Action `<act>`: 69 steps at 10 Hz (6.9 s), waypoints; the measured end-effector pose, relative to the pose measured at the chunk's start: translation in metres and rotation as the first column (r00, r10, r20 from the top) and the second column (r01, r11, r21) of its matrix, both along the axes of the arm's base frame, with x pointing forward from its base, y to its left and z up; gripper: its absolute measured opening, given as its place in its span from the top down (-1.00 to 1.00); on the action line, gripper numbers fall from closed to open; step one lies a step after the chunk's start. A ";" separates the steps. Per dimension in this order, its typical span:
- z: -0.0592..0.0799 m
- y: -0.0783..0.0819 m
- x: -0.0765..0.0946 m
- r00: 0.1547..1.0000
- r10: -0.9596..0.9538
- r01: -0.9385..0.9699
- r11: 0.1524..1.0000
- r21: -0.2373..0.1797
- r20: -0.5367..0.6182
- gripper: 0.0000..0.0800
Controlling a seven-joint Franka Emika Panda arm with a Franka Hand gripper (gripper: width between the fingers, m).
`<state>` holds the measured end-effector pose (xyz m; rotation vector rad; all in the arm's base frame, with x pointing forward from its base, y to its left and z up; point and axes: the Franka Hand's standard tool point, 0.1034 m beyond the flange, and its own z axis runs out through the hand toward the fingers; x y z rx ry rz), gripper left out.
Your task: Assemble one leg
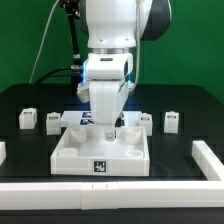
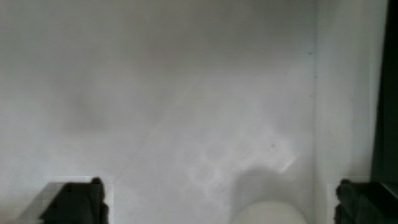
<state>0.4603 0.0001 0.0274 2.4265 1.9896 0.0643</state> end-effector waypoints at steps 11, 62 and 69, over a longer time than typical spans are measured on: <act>-0.008 0.008 -0.027 1.000 -0.019 0.019 1.000 0.004 -0.017 -0.63; -0.012 0.082 0.018 0.996 0.091 -0.092 0.996 0.014 0.014 -0.62; 0.033 0.091 -0.003 0.995 -0.092 0.092 0.996 0.011 0.049 -0.62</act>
Offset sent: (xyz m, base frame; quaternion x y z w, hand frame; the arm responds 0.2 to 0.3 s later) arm -0.0174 0.0098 0.0020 0.0315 -0.0188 -0.0111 0.9993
